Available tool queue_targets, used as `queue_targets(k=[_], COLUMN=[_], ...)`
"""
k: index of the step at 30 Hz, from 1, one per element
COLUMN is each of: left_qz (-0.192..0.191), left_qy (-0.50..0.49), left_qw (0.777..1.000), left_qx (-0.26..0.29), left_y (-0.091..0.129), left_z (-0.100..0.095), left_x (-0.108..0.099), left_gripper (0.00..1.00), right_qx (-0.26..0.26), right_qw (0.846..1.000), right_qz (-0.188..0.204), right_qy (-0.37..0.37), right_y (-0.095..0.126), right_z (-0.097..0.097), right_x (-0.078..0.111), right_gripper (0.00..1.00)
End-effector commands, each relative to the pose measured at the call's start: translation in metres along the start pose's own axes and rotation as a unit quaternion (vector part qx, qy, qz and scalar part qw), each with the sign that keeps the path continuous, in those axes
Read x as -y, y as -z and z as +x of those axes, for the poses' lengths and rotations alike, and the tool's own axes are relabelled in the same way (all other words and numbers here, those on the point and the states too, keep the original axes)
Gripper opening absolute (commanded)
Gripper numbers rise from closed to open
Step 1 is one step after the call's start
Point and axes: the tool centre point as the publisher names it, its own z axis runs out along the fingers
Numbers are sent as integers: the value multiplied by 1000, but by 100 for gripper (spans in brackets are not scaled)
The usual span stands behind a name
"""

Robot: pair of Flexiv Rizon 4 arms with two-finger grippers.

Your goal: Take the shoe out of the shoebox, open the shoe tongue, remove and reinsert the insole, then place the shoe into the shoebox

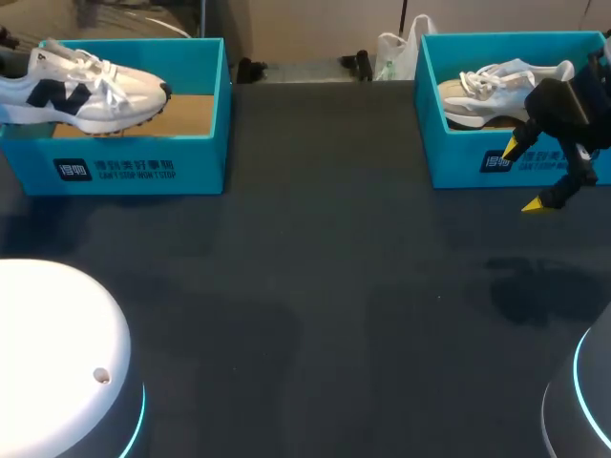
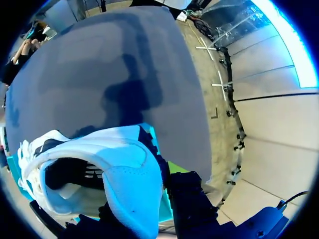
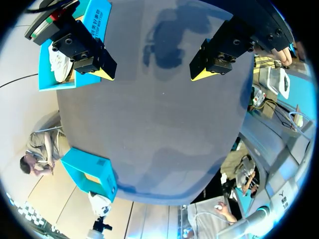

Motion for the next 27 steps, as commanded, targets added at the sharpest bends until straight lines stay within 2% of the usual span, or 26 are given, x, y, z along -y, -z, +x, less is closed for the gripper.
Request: queue_targets(k=[1,8,13,21,27], left_qz=[4,0,-6,-19,-7], left_qy=[18,37,35,40,39], left_qw=[1000,999,999,999,999], left_qx=[8,10,16,10,15], left_y=[4,6,-1,-33,-59], left_z=[2,-3,-7,-11,-16], left_x=[-6,-25,-38,-58,-65], left_gripper=[0,0,0,0,0], right_qx=[-1,-1,-1,-1,-1], right_qw=[1000,1000,1000,1000,1000], right_qz=[1,1,1,1,1], right_qy=[0,0,0,0,0], right_y=[-1,-1,-1,-1,-1], right_z=[-1,-1,-1,-1,-1], right_x=[0,0,0,0,0], right_gripper=[100,100,100,100,100])
